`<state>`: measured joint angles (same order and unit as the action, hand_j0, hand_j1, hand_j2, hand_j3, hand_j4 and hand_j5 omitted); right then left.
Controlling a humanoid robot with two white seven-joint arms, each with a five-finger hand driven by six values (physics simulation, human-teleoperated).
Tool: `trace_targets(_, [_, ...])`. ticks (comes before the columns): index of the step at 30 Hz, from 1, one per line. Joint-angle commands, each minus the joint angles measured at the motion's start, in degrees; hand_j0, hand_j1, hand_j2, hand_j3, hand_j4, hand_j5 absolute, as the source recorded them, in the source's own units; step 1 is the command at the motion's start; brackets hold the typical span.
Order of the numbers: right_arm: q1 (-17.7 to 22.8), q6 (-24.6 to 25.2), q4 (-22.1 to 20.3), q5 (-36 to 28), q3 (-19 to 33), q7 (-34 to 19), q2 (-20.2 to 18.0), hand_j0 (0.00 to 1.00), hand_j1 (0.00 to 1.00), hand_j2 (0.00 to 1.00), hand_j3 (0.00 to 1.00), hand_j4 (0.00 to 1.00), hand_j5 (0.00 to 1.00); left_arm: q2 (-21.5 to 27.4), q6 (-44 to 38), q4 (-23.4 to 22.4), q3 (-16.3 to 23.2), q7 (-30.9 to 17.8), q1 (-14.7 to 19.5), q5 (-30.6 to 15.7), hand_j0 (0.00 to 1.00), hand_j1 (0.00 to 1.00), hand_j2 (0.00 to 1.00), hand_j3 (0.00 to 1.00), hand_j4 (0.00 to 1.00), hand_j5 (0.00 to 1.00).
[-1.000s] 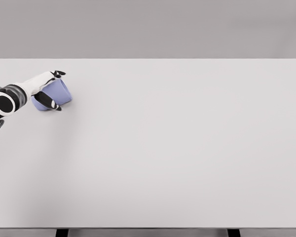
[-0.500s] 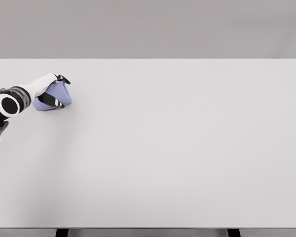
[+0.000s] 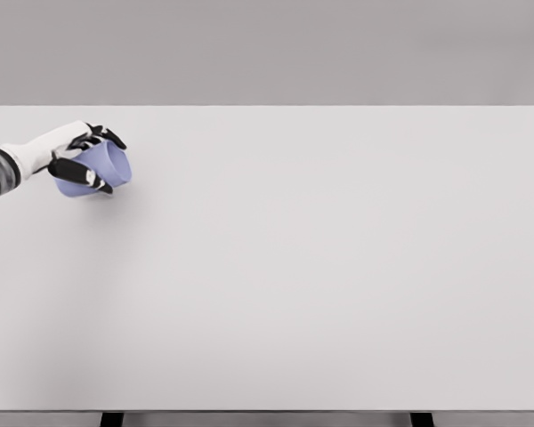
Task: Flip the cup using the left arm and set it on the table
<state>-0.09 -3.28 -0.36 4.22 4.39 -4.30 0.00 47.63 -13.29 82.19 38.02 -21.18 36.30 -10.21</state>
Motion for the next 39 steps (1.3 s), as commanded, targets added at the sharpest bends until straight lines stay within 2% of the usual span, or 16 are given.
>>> trace_targets(1, [0.00,0.03,-0.08,-0.01,0.00,-0.01,0.00,1.00,1.00,1.00,1.00,1.00,1.00,1.68,7.39,-0.63,0.13,-0.44,0.00,-3.76,0.59,0.59,0.59,0.59,0.59,0.59])
trace_targets(3, [0.00,-0.06,0.01,-0.01,0.00,-0.01,0.00,1.00,1.00,1.00,1.00,1.00,1.00,1.77,12.66,-2.56,0.22,-2.37,0.00,-6.57,0.59,0.59,0.59,0.59,0.59,0.59])
trace_targets(6, [0.00,0.03,0.01,-0.01,0.00,-0.01,0.00,1.00,1.00,1.00,1.00,1.00,1.00,1.24,24.35,-10.46,0.22,-13.44,0.09,-13.42,0.59,0.59,0.59,0.59,0.59,0.59])
trace_targets(8, [0.00,0.03,0.01,-0.01,0.00,-0.01,0.00,1.00,1.00,1.00,1.00,1.00,1.00,0.01,31.12,-15.30,0.22,-13.82,0.35,-18.96,0.59,0.59,0.59,0.59,0.59,0.59])
trace_targets(10, [0.00,0.03,-0.08,-0.01,0.00,-0.01,0.00,1.00,1.00,1.00,1.00,1.00,1.00,-2.19,35.17,-17.94,0.13,-13.82,0.35,-27.22,0.59,0.59,0.59,0.59,0.59,0.59])
trace_targets(16, [0.00,0.03,0.01,-0.01,0.00,-0.01,0.00,1.00,1.00,1.00,1.00,1.00,1.00,-11.15,35.26,-21.55,0.13,-13.82,0.53,-38.30,0.60,0.60,0.60,0.60,0.60,0.60])
trace_targets(21, [0.00,0.03,-0.08,-0.01,0.00,-0.01,0.00,1.00,1.00,1.00,1.00,1.00,1.00,-16.60,35.61,-23.57,0.48,-13.82,-0.35,-38.30,0.60,0.60,0.60,0.60,0.60,0.60])
trace_targets(25, [0.00,0.03,0.01,-0.01,0.00,-0.01,0.00,1.00,1.00,1.00,1.00,1.00,1.00,-18.89,35.79,-23.92,0.48,-13.82,-2.28,-38.04,0.60,0.60,0.60,0.60,0.60,0.60])
trace_targets(35, [0.00,0.03,0.01,-0.01,0.00,-0.01,0.00,1.00,1.00,1.00,1.00,1.00,1.00,-19.24,35.70,-23.48,0.57,-13.82,-4.13,-37.86,0.63,0.63,0.63,0.63,0.63,0.63])
trace_targets(39, [0.00,0.03,0.01,-0.01,0.00,-0.01,0.00,1.00,1.00,1.00,1.00,1.00,1.00,-19.33,35.61,-23.48,0.57,-13.82,-4.75,-37.78,0.68,0.68,0.68,0.68,0.68,0.68])
